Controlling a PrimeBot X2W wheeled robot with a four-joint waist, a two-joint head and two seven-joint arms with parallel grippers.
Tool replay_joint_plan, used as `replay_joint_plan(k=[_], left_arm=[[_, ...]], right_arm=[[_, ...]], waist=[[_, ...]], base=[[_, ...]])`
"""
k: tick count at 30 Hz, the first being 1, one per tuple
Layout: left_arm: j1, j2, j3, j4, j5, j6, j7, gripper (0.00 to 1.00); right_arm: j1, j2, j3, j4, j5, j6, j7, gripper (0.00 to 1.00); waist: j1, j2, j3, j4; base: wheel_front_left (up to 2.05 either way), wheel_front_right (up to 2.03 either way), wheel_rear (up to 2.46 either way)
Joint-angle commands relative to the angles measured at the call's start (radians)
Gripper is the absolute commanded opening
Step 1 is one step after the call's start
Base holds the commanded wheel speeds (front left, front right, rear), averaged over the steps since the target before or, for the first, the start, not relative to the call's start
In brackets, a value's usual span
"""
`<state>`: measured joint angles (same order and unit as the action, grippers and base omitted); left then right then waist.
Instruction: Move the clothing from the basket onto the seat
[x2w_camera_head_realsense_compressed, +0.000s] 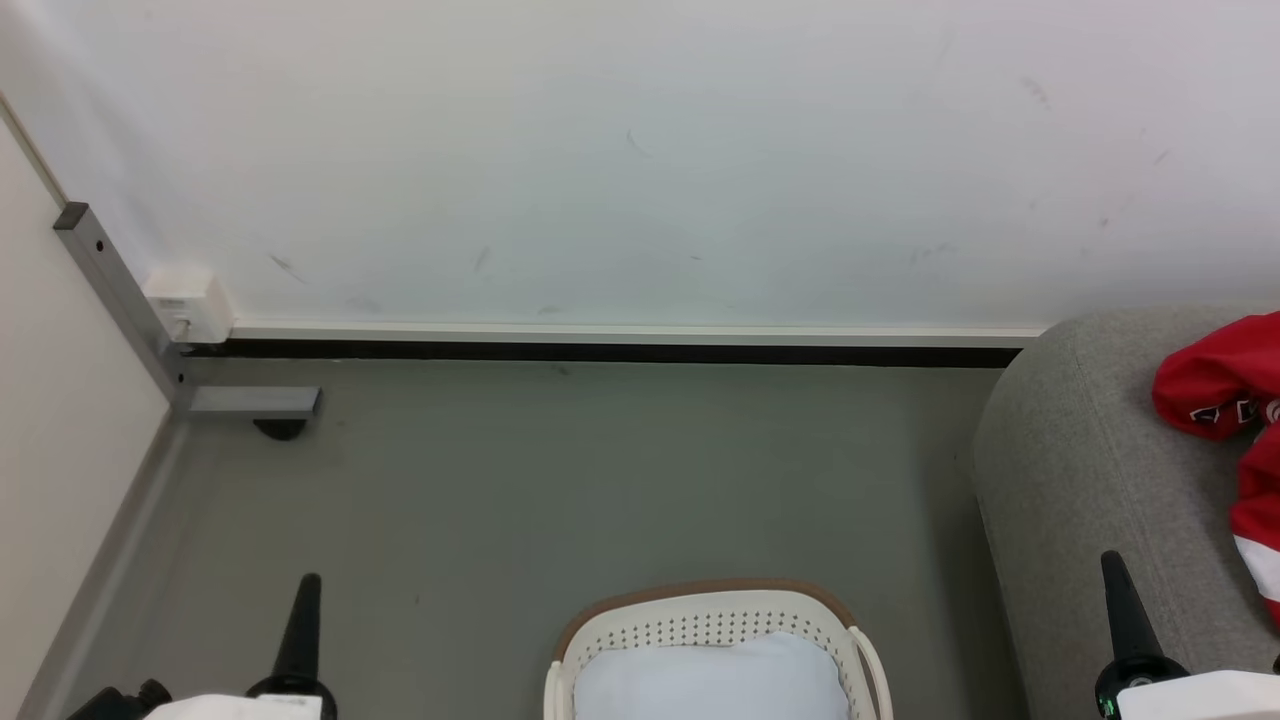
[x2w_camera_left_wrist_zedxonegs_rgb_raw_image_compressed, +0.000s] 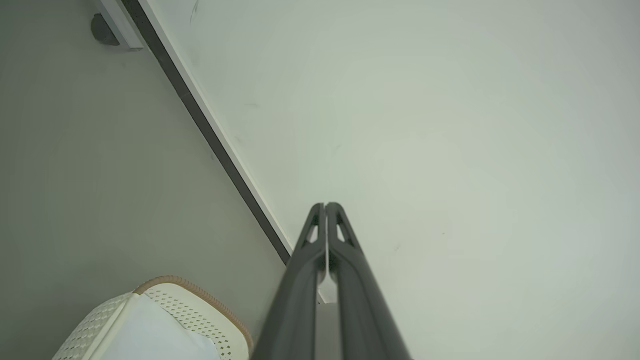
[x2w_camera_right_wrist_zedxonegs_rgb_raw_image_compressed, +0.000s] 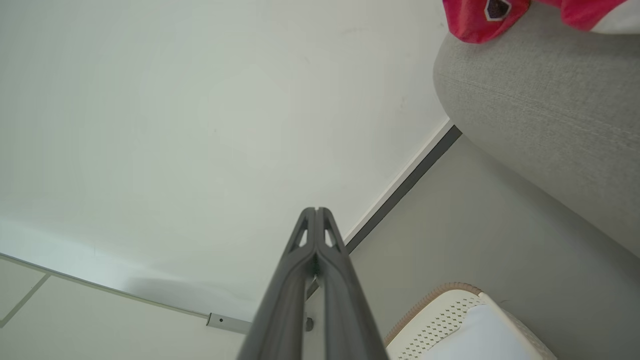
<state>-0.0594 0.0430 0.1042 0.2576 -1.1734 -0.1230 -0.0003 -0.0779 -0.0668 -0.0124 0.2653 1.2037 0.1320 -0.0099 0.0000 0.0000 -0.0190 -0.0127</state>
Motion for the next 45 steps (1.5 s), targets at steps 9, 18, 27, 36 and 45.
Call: replay_joint_plan(k=[9,18,27,36,45], left_arm=[[-0.027,0.009,0.006,-0.010,-0.105,-0.006,0.027,0.00],[-0.032,0.010,0.007,-0.011,-0.174,-0.007,0.045,0.00],[-0.038,0.010,0.008,-0.012,-0.247,-0.008,0.065,0.00],[-0.043,0.010,0.009,-0.013,-0.315,-0.009,0.083,0.00],[-0.049,0.011,0.010,-0.013,-0.379,-0.009,0.100,0.00]], right_arm=[[-0.021,-0.001,-0.024,-0.012,0.100,-0.002,0.025,0.00],[-0.025,0.001,-0.039,-0.015,0.165,-0.002,0.044,0.00],[-0.028,0.003,-0.054,-0.018,0.234,-0.002,0.063,0.00],[-0.027,0.006,-0.068,-0.020,0.298,-0.002,0.082,0.00],[-0.030,0.007,-0.082,-0.023,0.358,-0.002,0.100,0.00]], waist=[[0.0000,0.0000,0.004,0.002],[0.0000,0.0000,0.007,0.004],[0.0000,0.0000,0.011,0.006],[0.0000,0.0000,0.014,0.008],[0.0000,0.0000,0.018,0.010]], base=[[0.00,0.00,0.00],[0.00,0.00,0.00],[0.00,0.00,0.00],[0.00,0.00,0.00],[0.00,0.00,0.00]])
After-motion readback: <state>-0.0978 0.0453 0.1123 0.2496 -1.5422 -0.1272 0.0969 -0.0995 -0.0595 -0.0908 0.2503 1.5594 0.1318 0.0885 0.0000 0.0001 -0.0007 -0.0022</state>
